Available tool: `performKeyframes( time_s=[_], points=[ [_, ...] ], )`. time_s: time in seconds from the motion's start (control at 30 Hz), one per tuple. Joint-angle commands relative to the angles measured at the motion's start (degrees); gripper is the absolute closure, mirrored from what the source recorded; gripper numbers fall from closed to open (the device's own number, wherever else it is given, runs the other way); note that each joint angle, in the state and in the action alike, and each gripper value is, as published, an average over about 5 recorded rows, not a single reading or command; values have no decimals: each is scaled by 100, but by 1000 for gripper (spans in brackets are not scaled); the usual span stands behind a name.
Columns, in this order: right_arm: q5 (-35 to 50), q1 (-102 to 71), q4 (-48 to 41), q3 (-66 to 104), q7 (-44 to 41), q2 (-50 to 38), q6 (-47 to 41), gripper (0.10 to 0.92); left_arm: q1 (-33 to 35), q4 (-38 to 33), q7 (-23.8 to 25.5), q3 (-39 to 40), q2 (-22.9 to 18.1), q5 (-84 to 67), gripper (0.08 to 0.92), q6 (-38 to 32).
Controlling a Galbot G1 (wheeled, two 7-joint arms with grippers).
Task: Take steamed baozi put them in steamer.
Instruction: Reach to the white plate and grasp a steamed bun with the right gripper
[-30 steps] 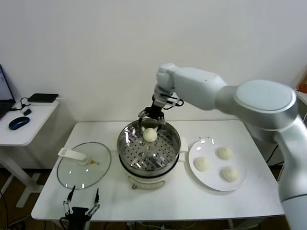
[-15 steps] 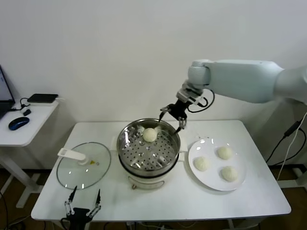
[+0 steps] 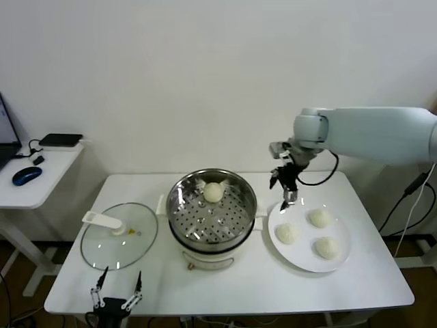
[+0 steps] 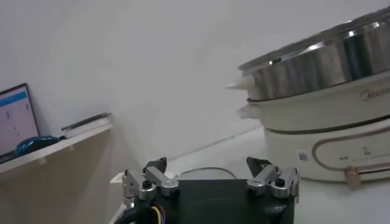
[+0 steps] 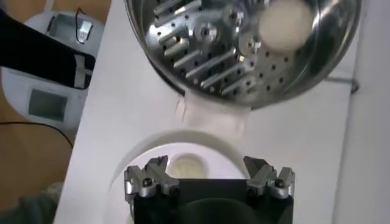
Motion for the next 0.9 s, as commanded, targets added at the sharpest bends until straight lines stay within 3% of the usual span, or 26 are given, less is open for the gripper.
performKeyframes(
  time_s=[0.03,0.9],
  points=[
    [-747,-930,10,291,287,-309,-835,203,-18,31,3,-12,-18,5,177,18],
    [-1527,-2583,-795,1743,730,-363,-859,203,-78,152,4,-21,-62,47,177,29]
  ],
)
